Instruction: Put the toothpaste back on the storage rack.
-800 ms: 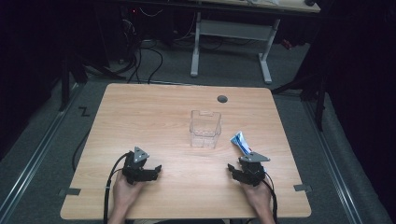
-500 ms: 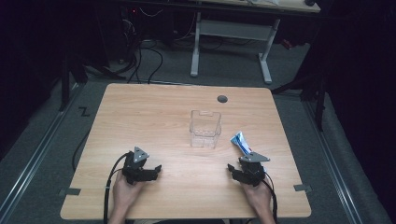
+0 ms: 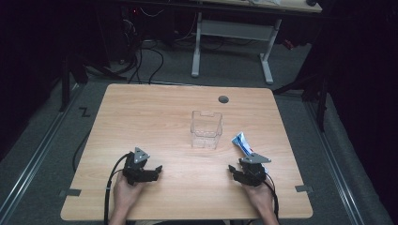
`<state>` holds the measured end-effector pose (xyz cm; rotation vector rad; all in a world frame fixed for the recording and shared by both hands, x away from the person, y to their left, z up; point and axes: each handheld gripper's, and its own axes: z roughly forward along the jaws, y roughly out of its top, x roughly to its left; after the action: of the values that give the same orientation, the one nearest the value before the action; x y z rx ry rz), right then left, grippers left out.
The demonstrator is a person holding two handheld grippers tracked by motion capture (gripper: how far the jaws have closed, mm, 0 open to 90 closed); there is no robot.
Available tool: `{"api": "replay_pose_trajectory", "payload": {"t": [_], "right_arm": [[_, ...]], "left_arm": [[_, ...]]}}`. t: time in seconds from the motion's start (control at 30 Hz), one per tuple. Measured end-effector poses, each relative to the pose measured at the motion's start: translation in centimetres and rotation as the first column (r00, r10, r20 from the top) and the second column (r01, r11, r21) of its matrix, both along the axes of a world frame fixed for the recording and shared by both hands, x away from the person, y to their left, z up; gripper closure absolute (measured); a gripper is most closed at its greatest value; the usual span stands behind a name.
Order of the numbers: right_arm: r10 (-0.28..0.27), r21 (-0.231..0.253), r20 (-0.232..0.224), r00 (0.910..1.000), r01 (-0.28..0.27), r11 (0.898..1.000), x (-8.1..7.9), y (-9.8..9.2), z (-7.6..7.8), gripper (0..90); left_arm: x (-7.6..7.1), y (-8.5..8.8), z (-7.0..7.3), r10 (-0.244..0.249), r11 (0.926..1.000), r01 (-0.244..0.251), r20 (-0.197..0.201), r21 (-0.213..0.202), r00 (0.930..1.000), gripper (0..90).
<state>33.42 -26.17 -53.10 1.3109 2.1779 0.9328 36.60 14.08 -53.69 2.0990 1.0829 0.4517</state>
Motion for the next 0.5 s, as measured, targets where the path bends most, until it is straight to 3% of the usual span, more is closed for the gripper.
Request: {"api": "replay_pose_trajectory", "payload": {"t": [0.5], "right_arm": [[-0.002, 0.011, -0.008, 1.0, 0.002, 1.0, -0.24, 0.3, 0.14, 55.1]], "left_arm": [[0.01, 0.01, 0.0, -0.001, 1.0, 0.001, -0.001, -0.001, 1.0, 17.4]]}}
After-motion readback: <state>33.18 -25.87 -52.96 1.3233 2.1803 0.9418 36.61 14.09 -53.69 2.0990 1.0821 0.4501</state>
